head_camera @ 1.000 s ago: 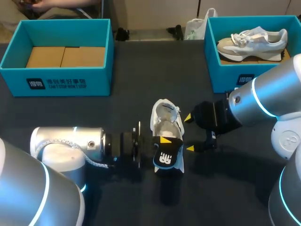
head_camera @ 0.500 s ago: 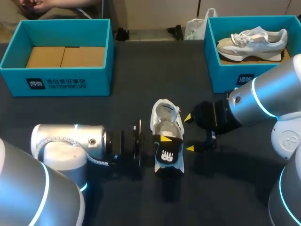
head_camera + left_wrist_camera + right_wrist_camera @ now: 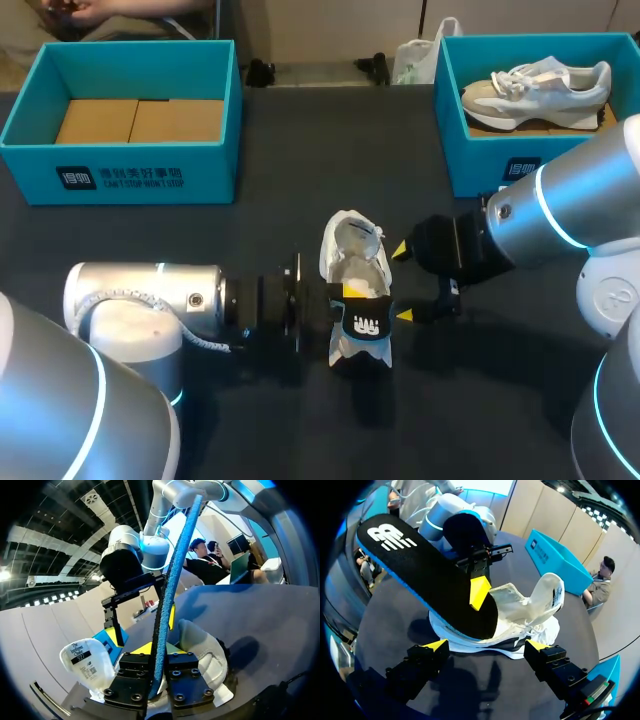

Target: Take the shoe out of the shoebox, open the shoe tongue, remove and reinsert the insole, then place the shoe into the shoebox

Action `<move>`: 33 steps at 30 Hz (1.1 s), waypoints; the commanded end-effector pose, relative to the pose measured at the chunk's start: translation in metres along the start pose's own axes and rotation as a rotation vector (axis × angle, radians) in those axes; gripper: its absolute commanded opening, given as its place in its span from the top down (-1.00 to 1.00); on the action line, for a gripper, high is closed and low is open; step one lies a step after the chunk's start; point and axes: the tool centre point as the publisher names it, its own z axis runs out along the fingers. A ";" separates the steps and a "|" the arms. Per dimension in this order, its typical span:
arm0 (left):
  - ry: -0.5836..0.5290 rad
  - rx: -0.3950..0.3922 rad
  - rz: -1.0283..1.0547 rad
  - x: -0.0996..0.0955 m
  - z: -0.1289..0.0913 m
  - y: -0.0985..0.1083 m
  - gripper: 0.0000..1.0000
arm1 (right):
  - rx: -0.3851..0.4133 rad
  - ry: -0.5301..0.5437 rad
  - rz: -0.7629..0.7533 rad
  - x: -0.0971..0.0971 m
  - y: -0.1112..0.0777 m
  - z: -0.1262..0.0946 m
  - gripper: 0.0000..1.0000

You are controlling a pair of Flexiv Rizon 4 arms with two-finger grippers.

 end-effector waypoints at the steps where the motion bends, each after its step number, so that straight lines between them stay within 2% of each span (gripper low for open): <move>1: 0.011 -0.005 -0.003 0.001 -0.001 -0.003 0.54 | 0.001 -0.002 -0.001 0.001 0.000 0.000 -1.00; 4: 0.013 -0.002 -0.002 0.001 -0.003 -0.007 0.47 | 0.001 -0.002 -0.001 0.001 0.000 0.000 -1.00; 10: 0.017 0.006 0.003 0.000 -0.006 -0.014 0.48 | 0.001 -0.002 -0.001 0.001 0.000 0.000 -1.00; 13: 0.017 0.005 0.000 0.000 -0.007 -0.014 0.67 | 0.001 -0.002 -0.001 0.001 0.000 0.000 -1.00; 21: 0.020 0.012 -0.001 -0.001 -0.008 -0.021 0.71 | 0.001 -0.002 -0.001 0.001 0.000 0.000 -1.00; 22: 0.021 0.011 -0.001 -0.001 -0.008 -0.021 0.76 | 0.001 -0.002 -0.001 0.001 0.000 0.000 -1.00; 23: 0.023 0.010 -0.002 -0.001 -0.008 -0.021 0.94 | 0.001 -0.002 -0.001 0.001 0.000 0.000 -1.00; 24: 0.024 0.010 -0.003 -0.001 -0.008 -0.021 1.00 | 0.001 -0.002 -0.001 0.001 0.000 0.000 -1.00; 33: 0.044 0.002 0.023 0.003 -0.005 -0.010 1.00 | 0.001 -0.002 -0.001 0.001 0.000 0.000 -1.00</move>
